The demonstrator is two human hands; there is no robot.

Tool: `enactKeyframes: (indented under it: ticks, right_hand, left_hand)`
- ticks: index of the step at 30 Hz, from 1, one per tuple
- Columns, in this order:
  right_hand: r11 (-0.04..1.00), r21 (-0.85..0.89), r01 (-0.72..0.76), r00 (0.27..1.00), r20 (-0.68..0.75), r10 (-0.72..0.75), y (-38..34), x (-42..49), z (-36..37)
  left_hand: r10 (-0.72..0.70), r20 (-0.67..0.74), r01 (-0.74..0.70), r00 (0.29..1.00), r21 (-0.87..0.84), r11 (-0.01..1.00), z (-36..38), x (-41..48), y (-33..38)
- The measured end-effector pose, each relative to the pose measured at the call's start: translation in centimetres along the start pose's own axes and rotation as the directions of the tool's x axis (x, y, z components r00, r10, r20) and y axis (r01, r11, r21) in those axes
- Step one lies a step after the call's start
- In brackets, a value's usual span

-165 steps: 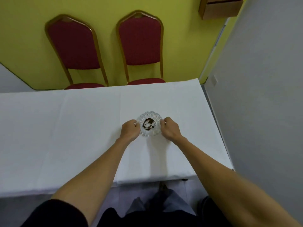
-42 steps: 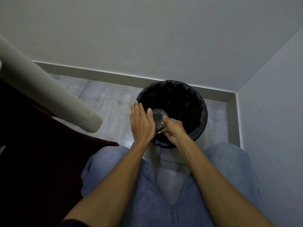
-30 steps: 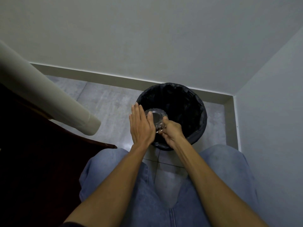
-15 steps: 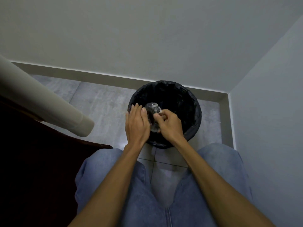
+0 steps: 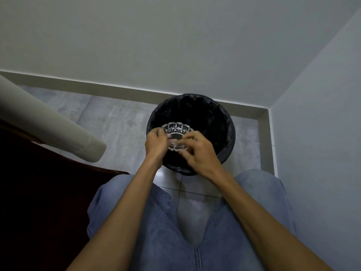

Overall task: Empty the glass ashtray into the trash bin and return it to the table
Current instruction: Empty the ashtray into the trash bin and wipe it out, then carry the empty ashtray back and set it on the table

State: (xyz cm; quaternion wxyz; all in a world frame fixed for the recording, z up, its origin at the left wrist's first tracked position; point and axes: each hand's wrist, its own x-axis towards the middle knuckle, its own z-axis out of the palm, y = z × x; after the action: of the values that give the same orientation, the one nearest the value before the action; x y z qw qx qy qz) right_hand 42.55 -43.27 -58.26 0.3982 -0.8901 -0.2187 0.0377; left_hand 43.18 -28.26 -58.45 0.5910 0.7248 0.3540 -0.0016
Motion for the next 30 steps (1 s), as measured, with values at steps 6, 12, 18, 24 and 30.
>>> enactKeyframes:
  ticks: [6, 12, 18, 24, 30]
  right_hand:
    - [0.74, 0.474, -0.477, 0.807, -0.096, 0.582, 0.7, 1.8, -0.5]
    - [0.501, 0.701, -0.508, 0.737, 0.053, 0.674, -5.7, 1.5, -4.4]
    - [0.68, 0.5, -0.537, 0.786, 0.003, 0.618, -15.6, 1.0, -12.2]
    - [0.759, 0.377, -0.53, 0.824, 0.017, 0.567, -28.0, 1.5, -20.9]
    - [0.837, 0.276, -0.472, 0.88, 0.097, 0.464, -37.8, 1.3, -26.5]
  left_hand:
    - [-0.025, -0.052, 0.016, 0.998, -0.157, 0.987, -0.1, 0.0, 1.2]
    - [-0.066, 0.016, 0.068, 0.998, -0.264, 0.962, -2.0, -5.0, 6.6]
    - [-0.123, 0.017, 0.122, 0.992, -0.311, 0.943, -7.0, -11.7, 15.7]
    - [-0.201, -0.074, 0.169, 0.977, -0.314, 0.934, -14.1, -19.8, 26.7]
    - [-0.231, -0.138, 0.185, 0.963, -0.282, 0.941, -20.4, -27.1, 33.6]
